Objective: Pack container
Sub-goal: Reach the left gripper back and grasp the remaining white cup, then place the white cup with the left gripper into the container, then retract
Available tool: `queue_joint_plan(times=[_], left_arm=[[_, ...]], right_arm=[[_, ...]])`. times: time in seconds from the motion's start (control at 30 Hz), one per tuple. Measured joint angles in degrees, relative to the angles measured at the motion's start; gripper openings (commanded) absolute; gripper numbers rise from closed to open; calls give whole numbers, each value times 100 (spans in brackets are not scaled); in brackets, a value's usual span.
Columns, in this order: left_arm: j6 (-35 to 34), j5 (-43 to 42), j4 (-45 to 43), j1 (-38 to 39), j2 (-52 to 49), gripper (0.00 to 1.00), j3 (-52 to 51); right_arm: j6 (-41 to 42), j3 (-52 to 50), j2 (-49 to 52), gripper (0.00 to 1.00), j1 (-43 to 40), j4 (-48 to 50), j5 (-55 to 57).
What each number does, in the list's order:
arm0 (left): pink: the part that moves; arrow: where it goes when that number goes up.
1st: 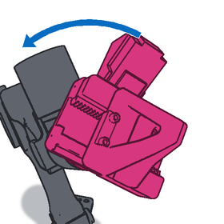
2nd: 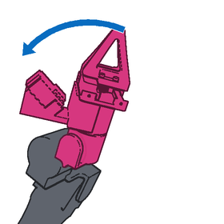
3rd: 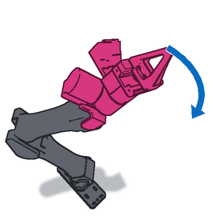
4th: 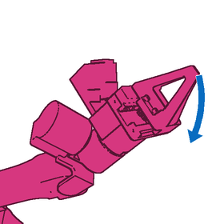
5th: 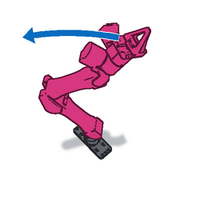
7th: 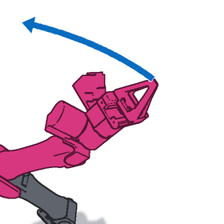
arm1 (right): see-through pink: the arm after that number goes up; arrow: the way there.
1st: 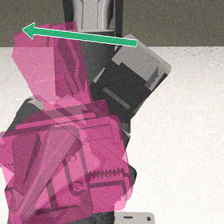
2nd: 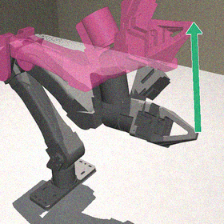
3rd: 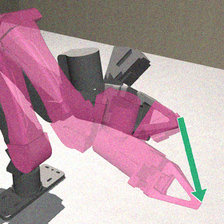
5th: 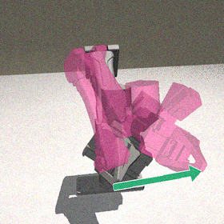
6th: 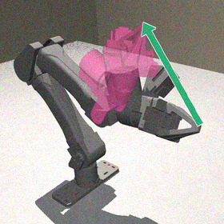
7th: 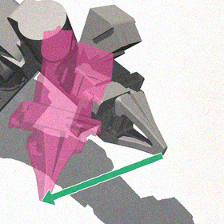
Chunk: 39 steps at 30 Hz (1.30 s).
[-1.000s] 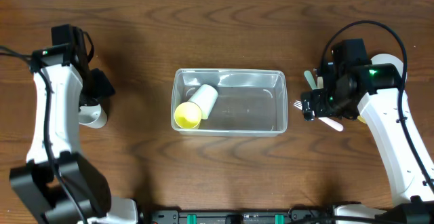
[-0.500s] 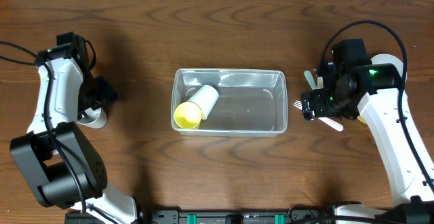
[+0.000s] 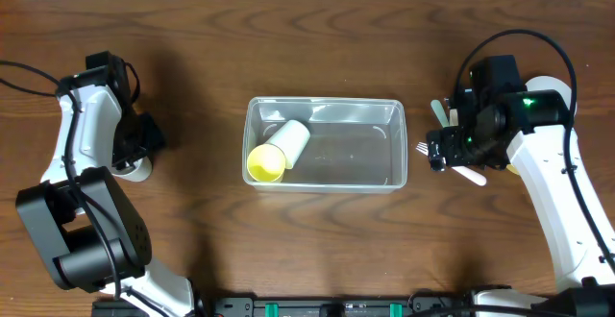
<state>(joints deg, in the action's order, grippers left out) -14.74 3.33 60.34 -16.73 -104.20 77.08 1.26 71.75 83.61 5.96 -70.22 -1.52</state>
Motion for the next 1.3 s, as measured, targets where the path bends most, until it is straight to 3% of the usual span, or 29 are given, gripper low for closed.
queue_joint_plan(times=[0.3,0.4,0.83,1.07,1.3], left_arm=[[81,0,9,0,0,19,0],[94,2,9,0,0,6,0],[129,-188,350,282,446,6,4],[219,-236,1071,1279,2020,6,402],[321,-313,1429,3169,2905,6,1128]], right_arm=[[0,0,0,96,0,-17,-2],[0,0,0,96,0,-26,-2],[0,0,0,95,0,-26,-2],[0,0,0,95,0,13,0],[0,0,0,96,0,17,-2]])
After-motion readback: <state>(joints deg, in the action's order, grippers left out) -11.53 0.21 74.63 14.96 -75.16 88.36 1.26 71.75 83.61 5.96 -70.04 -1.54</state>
